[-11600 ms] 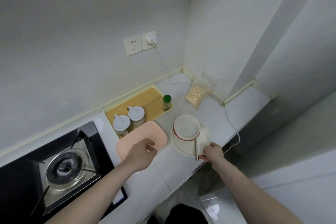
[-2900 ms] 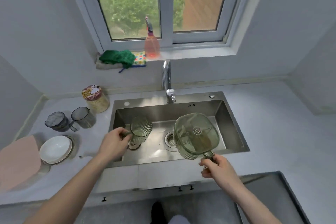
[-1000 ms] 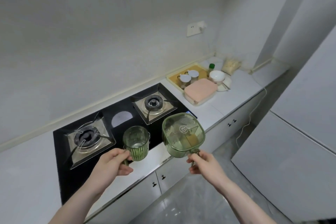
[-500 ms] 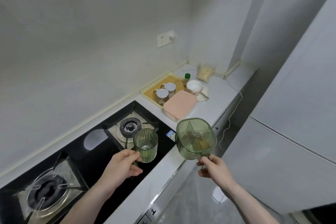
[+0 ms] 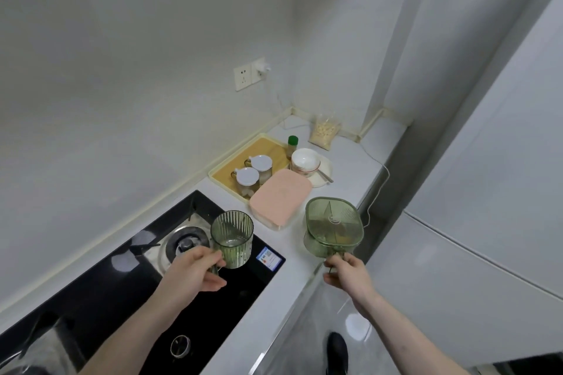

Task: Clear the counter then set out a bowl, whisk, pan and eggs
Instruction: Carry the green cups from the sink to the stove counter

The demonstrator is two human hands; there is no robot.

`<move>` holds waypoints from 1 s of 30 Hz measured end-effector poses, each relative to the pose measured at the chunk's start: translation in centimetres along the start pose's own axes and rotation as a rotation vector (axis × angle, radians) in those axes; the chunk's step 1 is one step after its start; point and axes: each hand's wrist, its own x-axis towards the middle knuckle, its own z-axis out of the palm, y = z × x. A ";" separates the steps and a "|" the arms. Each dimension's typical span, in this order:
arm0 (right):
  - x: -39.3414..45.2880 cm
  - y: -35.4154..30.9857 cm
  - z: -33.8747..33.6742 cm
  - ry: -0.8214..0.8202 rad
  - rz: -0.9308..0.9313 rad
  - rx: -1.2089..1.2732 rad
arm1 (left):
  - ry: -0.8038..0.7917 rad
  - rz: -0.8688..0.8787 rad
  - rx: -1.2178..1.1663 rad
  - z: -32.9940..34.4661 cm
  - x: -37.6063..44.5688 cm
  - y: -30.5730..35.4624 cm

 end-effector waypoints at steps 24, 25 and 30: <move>21.5 -1.5 -3.3 -0.062 0.141 -0.189 | 0.252 -0.121 -0.185 15.2 8.4 4.8; 21.7 -1.3 -3.0 -0.063 0.144 -0.184 | 0.259 -0.124 -0.185 15.2 8.3 4.8; 22.1 -0.5 -1.7 -0.106 0.183 -0.184 | 0.281 -0.126 -0.202 14.3 7.0 4.4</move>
